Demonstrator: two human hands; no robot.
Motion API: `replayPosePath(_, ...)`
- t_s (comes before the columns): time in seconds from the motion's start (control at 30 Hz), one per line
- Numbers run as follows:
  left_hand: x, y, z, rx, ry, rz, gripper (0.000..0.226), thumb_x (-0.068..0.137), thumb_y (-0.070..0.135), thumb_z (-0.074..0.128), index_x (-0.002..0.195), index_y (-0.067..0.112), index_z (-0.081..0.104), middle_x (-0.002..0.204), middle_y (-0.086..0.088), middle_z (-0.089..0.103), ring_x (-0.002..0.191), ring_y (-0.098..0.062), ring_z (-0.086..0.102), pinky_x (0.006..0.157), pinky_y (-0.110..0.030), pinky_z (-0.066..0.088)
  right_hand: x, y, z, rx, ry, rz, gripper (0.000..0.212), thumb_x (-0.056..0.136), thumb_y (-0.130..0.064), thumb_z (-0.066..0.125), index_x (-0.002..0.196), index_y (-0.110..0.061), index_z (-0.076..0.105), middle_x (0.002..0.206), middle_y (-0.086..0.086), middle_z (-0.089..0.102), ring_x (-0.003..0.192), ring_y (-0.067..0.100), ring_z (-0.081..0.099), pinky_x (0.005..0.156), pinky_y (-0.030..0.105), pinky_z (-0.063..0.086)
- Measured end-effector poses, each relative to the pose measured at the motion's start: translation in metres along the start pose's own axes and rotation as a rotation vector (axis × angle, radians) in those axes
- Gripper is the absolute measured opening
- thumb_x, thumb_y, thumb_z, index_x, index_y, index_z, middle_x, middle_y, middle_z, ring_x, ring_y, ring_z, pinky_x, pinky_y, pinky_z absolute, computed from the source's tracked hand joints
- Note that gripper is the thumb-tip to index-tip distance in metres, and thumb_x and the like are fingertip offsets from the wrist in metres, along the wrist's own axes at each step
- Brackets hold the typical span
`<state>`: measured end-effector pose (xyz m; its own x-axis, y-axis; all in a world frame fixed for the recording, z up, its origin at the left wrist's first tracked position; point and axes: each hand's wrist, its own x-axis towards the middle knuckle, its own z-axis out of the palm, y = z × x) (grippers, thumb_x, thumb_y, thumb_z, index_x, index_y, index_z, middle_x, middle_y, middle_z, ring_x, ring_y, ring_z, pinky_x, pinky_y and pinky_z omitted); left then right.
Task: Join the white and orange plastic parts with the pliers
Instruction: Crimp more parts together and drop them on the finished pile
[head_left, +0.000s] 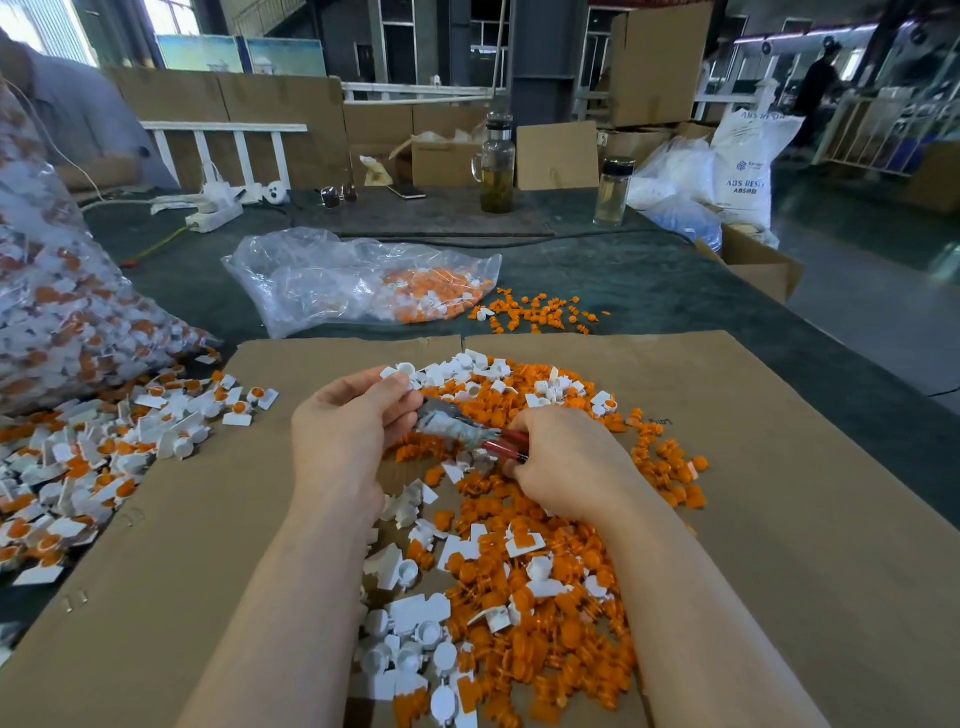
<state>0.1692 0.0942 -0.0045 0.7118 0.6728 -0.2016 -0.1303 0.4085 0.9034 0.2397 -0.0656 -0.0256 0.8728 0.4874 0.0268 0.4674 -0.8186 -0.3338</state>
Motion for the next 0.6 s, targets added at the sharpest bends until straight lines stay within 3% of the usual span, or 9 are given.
replayPosePath(0.1,0.000,0.000,0.000,-0.011,-0.008,0.003,0.014,0.083,0.005,0.076,0.094,0.010,0.068,0.077,-0.005,0.077,0.073,-0.014,0.075,0.059,-0.020,0.059,-0.001,0.002,-0.002,0.121,0.064,0.039,0.016,0.089,-0.036,0.065,0.102,-0.026,0.063,0.079,-0.009,0.059,0.063,0.006,0.058,0.050,0.021,0.042)
replayPosePath(0.17,-0.002,-0.001,0.002,0.001,-0.032,0.006,0.016,0.083,0.004,0.076,0.096,0.009,0.068,0.075,-0.004,0.076,0.071,-0.014,0.075,0.058,-0.019,0.058,-0.002,0.002,-0.004,0.292,0.159,0.060,0.010,0.089,-0.032,0.065,0.094,-0.024,0.066,0.077,-0.008,0.061,0.064,0.007,0.059,0.053,0.023,0.044)
replayPosePath(0.27,-0.008,-0.005,0.008,0.052,-0.094,0.004,0.016,0.082,0.004,0.077,0.095,0.008,0.069,0.076,-0.005,0.076,0.071,-0.015,0.075,0.058,-0.020,0.058,-0.005,-0.005,-0.008,0.747,0.285,0.110,0.005,0.088,-0.024,0.068,0.083,-0.026,0.068,0.073,-0.011,0.065,0.066,0.005,0.061,0.060,0.023,0.052)
replayPosePath(0.37,-0.015,-0.009,0.015,0.093,-0.139,0.003,0.013,0.082,0.002,0.076,0.093,0.007,0.070,0.076,-0.008,0.076,0.073,-0.017,0.075,0.062,-0.022,0.060,-0.008,-0.014,-0.010,1.072,0.305,0.124,0.006,0.089,-0.019,0.068,0.084,-0.023,0.069,0.058,-0.017,0.060,0.052,-0.006,0.053,0.057,0.018,0.040)
replayPosePath(0.53,-0.020,-0.011,0.020,0.125,-0.171,0.033,0.010,0.082,0.002,0.076,0.089,0.006,0.070,0.074,-0.010,0.076,0.069,-0.017,0.075,0.058,-0.020,0.057,-0.011,-0.023,-0.013,1.261,0.334,0.072,0.010,0.093,-0.009,0.061,0.091,-0.018,0.065,0.077,-0.001,0.073,0.056,-0.006,0.057,0.065,0.022,0.041)
replayPosePath(0.6,-0.022,-0.011,0.021,0.146,-0.194,0.043,0.012,0.081,0.003,0.077,0.091,0.005,0.070,0.073,-0.009,0.076,0.069,-0.017,0.075,0.060,-0.022,0.058,-0.011,-0.025,-0.011,1.266,0.336,0.045,0.011,0.093,-0.008,0.061,0.089,-0.018,0.064,0.076,-0.002,0.073,0.056,-0.005,0.058,0.064,0.022,0.041)
